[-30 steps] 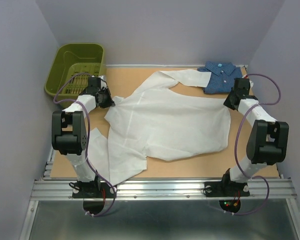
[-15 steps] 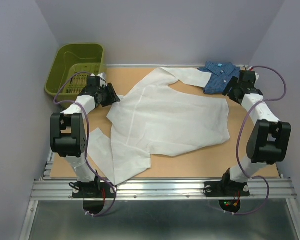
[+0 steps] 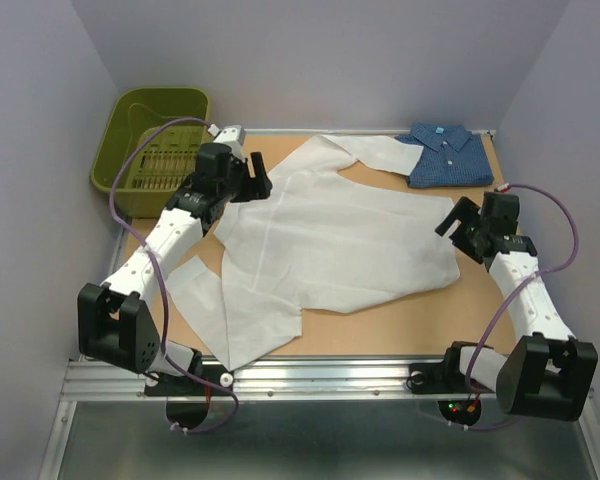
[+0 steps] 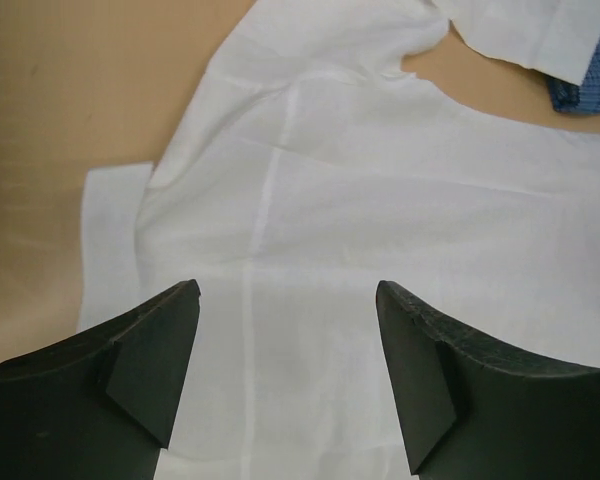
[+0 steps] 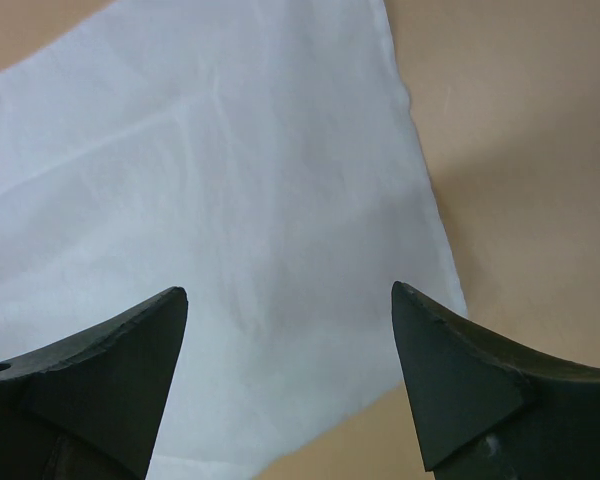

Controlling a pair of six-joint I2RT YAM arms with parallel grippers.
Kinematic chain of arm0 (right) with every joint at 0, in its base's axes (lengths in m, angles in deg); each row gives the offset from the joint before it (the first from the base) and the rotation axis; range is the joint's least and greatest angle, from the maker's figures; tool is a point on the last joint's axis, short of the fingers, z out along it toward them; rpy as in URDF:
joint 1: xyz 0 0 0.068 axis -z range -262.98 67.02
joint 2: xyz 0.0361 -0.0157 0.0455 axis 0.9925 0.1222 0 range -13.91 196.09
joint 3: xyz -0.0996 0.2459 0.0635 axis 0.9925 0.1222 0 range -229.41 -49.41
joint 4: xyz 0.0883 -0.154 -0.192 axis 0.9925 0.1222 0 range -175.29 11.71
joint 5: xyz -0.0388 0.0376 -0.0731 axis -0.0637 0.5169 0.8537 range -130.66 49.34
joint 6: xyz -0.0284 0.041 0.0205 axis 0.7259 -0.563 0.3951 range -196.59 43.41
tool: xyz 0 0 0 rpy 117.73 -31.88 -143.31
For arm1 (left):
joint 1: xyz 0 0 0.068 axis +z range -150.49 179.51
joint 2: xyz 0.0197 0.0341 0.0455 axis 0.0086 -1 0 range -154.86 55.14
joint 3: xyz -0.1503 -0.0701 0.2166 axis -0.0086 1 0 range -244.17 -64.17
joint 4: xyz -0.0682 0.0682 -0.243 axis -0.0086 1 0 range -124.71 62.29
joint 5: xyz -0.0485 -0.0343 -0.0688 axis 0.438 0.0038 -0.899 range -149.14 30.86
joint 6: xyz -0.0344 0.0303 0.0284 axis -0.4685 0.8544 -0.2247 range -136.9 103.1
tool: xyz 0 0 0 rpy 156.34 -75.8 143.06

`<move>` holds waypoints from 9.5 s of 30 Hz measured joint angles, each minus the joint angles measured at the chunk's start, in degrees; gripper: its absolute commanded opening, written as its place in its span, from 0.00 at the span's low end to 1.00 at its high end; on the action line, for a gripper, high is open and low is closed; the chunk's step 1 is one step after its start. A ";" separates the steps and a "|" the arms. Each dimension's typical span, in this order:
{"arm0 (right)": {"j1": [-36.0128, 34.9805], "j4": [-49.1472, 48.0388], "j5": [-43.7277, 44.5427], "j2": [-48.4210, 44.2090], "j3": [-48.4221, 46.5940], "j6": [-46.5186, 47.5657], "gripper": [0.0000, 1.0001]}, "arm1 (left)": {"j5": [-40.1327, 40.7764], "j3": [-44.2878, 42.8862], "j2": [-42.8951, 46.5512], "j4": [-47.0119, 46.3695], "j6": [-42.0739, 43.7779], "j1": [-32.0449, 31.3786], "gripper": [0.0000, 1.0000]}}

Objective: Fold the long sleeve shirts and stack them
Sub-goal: Flatten the shirt out

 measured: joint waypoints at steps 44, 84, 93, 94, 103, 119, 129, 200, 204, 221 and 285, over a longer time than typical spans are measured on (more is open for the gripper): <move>-5.22 -8.74 -4.35 36.06 -15.93 -4.11 0.66 | -2.34 24.52 -2.75 -11.06 -18.56 -0.57 0.84; -5.57 0.09 2.19 -15.41 6.32 -5.51 1.00 | 42.36 -9.81 -39.76 -17.38 22.36 -56.15 0.58; -5.57 -1.42 0.59 -14.64 7.04 -6.32 1.00 | 46.40 -10.82 -43.23 -20.26 25.55 -55.47 0.00; -5.57 -1.70 0.04 -13.94 7.06 -6.32 1.00 | 46.36 -10.82 -43.23 -20.02 25.44 -55.36 0.00; -5.57 -3.96 -3.13 -9.68 9.20 -6.51 0.98 | 34.10 -11.08 -34.32 -10.95 17.64 -51.04 0.00; -5.57 -9.99 -14.01 -6.56 12.31 -2.32 0.89 | -15.78 -17.03 -30.10 -3.34 -7.48 -30.25 0.00; -5.57 -13.29 -17.05 0.11 17.57 -1.57 0.86 | -23.56 -17.03 -36.41 -3.32 -14.01 -27.56 0.00; -18.58 -2.12 -5.18 17.62 -5.33 1.49 0.91 | 0.39 14.36 3.50 1.99 -11.89 -11.52 0.66; -18.71 -5.55 -3.06 26.38 -12.33 4.02 0.91 | 5.16 5.27 -6.34 -0.35 -10.75 -11.08 0.65; -18.71 -9.90 4.96 26.23 -1.77 3.19 0.95 | 3.17 16.15 -13.53 -5.18 -13.03 -8.07 0.64; -13.14 -6.03 9.60 32.35 -9.25 2.80 0.69 | 10.49 -13.40 -37.68 -7.63 -12.13 -1.49 0.36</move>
